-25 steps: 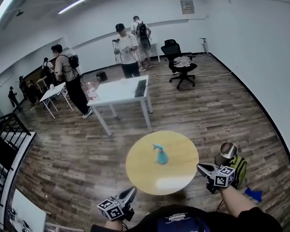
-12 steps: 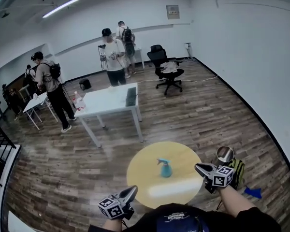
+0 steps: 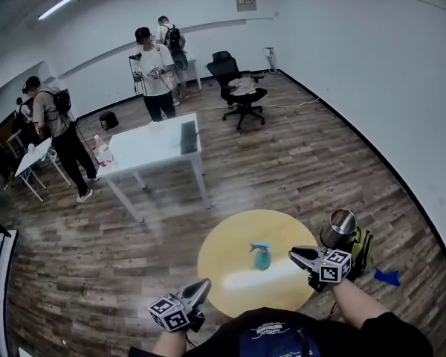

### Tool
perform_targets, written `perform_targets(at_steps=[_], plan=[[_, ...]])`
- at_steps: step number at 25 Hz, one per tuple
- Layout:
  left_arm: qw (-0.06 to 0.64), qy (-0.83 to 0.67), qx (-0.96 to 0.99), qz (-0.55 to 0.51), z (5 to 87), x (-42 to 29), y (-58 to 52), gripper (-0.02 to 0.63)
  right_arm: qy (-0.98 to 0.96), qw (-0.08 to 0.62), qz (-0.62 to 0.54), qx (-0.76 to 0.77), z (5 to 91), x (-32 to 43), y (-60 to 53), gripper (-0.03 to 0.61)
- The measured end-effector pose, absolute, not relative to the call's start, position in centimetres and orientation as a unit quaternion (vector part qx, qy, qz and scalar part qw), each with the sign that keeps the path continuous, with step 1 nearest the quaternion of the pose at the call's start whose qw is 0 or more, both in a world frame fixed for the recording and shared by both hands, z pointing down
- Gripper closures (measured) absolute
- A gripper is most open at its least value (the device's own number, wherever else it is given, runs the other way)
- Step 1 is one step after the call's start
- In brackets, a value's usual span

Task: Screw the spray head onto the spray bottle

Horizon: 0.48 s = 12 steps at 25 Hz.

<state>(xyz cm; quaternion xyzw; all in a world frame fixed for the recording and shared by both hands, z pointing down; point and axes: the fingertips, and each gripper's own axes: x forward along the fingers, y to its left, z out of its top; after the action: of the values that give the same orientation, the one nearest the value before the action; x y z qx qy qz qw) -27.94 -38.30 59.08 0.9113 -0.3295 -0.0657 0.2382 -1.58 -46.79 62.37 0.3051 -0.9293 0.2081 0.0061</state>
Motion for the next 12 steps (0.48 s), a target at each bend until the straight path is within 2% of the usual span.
perform_targets(at_steps=[6, 12], plan=[[0.25, -0.346, 0.902, -0.063, 60.3, -24.4, -41.5, 0.601, -0.937, 0.02, 0.212, 0.277, 63.9, 1.0, -51.1, 0.455], [0.25, -0.381, 0.888, -0.067, 59.9, -17.5, -44.2, 0.601, -0.955, 0.044, 0.196, 0.219, 64.7, 5.5, -55.7, 0.431]])
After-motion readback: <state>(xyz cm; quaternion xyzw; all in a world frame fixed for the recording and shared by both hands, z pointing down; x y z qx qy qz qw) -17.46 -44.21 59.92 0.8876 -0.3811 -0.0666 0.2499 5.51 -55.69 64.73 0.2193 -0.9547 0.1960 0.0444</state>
